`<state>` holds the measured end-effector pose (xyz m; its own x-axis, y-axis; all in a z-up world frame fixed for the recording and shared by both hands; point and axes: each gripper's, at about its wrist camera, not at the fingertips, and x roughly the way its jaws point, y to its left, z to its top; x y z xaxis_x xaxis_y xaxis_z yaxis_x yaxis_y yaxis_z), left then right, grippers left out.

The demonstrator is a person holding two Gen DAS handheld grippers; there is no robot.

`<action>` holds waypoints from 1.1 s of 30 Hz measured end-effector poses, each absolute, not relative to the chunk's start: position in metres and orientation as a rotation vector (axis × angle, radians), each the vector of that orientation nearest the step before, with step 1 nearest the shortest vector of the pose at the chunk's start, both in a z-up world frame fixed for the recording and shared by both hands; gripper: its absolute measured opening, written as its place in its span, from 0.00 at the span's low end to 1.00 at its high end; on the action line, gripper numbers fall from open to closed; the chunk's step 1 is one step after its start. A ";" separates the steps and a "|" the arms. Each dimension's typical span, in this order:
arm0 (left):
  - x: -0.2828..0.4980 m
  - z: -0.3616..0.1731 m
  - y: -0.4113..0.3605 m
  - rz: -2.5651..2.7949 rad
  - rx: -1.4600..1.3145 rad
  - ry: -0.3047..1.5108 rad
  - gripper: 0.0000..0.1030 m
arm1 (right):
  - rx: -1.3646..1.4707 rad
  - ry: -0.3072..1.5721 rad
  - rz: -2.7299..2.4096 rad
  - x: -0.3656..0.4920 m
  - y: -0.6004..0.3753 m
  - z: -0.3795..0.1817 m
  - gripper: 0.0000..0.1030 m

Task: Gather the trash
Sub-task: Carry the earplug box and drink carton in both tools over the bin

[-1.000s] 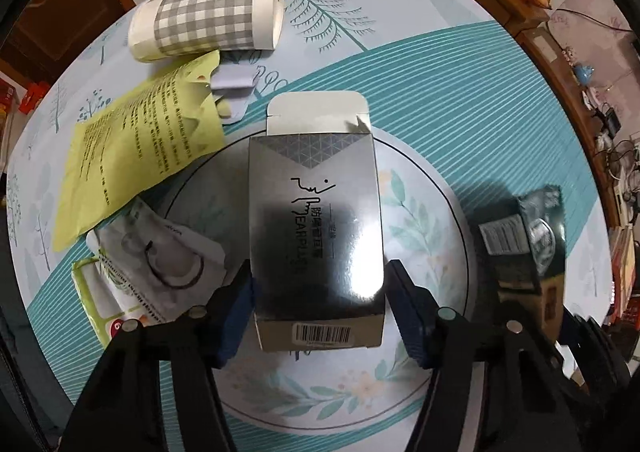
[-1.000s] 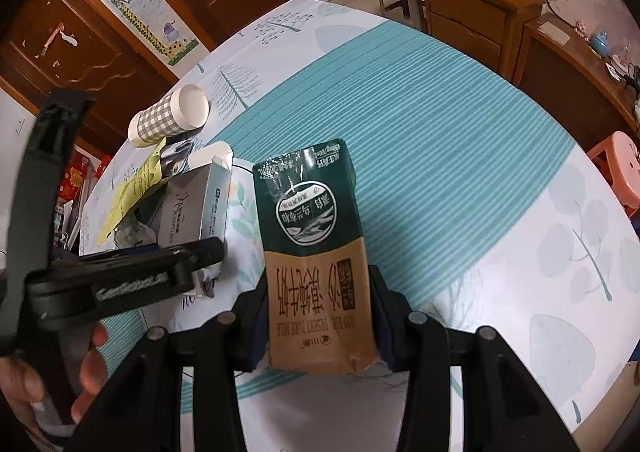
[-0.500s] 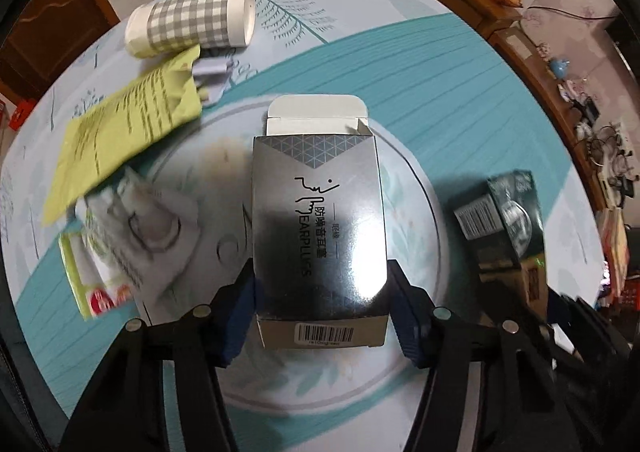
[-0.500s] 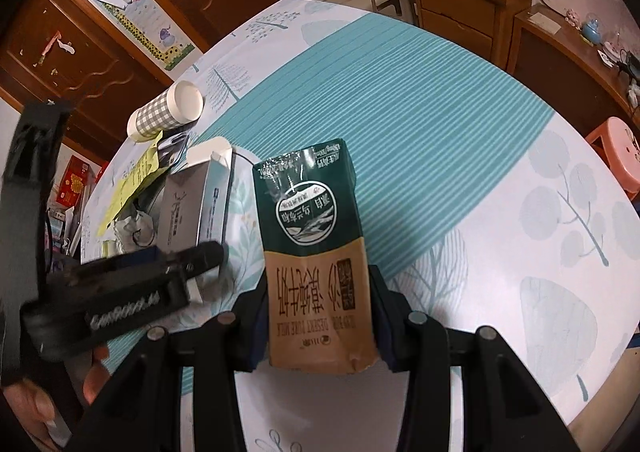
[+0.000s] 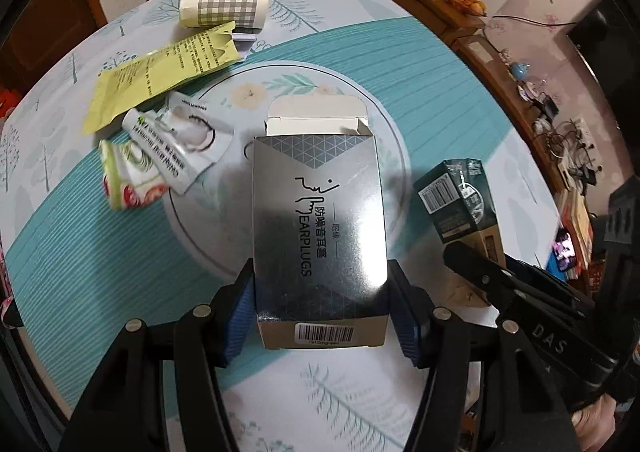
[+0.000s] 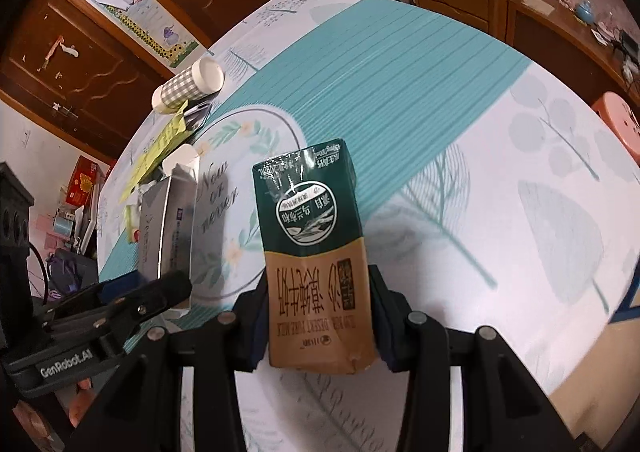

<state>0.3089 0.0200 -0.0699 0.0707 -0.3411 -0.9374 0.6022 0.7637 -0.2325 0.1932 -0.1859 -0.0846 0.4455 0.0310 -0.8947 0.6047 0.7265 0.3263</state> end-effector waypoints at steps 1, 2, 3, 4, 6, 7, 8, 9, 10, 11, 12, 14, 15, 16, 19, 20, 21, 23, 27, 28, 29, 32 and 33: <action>0.305 -0.068 0.019 -0.727 0.242 1.321 0.57 | 0.697 1.063 -0.396 0.190 -0.183 -0.082 0.41; 0.298 -0.063 0.023 -0.743 0.244 1.316 0.57 | 0.701 1.061 -0.401 0.186 -0.179 -0.079 0.41; 0.291 -0.058 0.028 -0.757 0.247 1.310 0.57 | 0.704 1.057 -0.404 0.182 -0.175 -0.075 0.41; 0.286 -0.054 0.031 -0.768 0.254 1.301 0.57 | 0.706 1.054 -0.403 0.179 -0.172 -0.072 0.41; 0.272 -0.042 0.038 -0.782 0.267 1.278 0.57 | 0.705 1.048 -0.396 0.172 -0.165 -0.065 0.41; 0.269 -0.038 0.041 -0.789 0.269 1.267 0.57 | 0.702 1.046 -0.391 0.168 -0.161 -0.062 0.41; 0.264 -0.033 0.041 -0.794 0.268 1.260 0.57 | 0.698 1.046 -0.384 0.164 -0.157 -0.058 0.41; 0.261 -0.029 0.041 -0.796 0.266 1.257 0.57 | 0.693 1.047 -0.374 0.160 -0.154 -0.055 0.41; 0.257 -0.025 0.041 -0.800 0.263 1.253 0.57 | 0.689 1.049 -0.365 0.157 -0.152 -0.053 0.41; 0.248 -0.020 0.044 -0.804 0.261 1.245 0.57 | 0.685 1.050 -0.357 0.153 -0.150 -0.052 0.41; 0.246 -0.016 0.040 -0.803 0.263 1.239 0.57 | 0.681 1.051 -0.348 0.149 -0.149 -0.050 0.41; 0.234 -0.010 0.042 -0.801 0.268 1.228 0.57 | 0.679 1.052 -0.327 0.138 -0.148 -0.047 0.41; 0.224 -0.008 0.042 -0.796 0.271 1.223 0.57 | 0.679 1.052 -0.316 0.132 -0.148 -0.046 0.41; 0.214 -0.006 0.042 -0.792 0.270 1.218 0.57 | 0.679 1.052 -0.302 0.125 -0.150 -0.045 0.41; 0.182 -0.004 0.035 -0.773 0.257 1.201 0.57 | 0.674 1.055 -0.261 0.102 -0.157 -0.044 0.41; 0.171 -0.005 0.033 -0.765 0.249 1.198 0.57 | 0.670 1.059 -0.246 0.092 -0.161 -0.044 0.41; 0.155 -0.006 0.031 -0.754 0.235 1.196 0.57 | 0.666 1.063 -0.235 0.084 -0.165 -0.043 0.41; 0.129 -0.009 0.024 -0.736 0.212 1.202 0.57 | 0.646 1.069 -0.209 0.062 -0.175 -0.042 0.41; 0.072 -0.024 0.004 -0.711 0.178 1.225 0.57 | 0.612 1.073 -0.176 0.014 -0.200 -0.040 0.41; 0.062 -0.028 -0.001 -0.710 0.174 1.232 0.57 | 0.609 1.074 -0.174 0.005 -0.204 -0.042 0.41; 0.048 -0.033 -0.006 -0.705 0.170 1.242 0.57 | 0.610 1.077 -0.168 -0.007 -0.210 -0.044 0.41; 0.015 -0.051 -0.022 -0.690 0.168 1.280 0.57 | 0.615 1.100 -0.157 -0.041 -0.226 -0.056 0.41; 0.006 -0.057 -0.027 -0.685 0.170 1.292 0.57 | 0.616 1.111 -0.157 -0.050 -0.231 -0.061 0.41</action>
<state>0.0057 -0.0269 -0.0570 0.1108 -0.3718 -0.9217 0.5546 0.7927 -0.2531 -0.0500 -0.2307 -0.0613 0.4523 0.1805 -0.8734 0.4155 0.8239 0.3855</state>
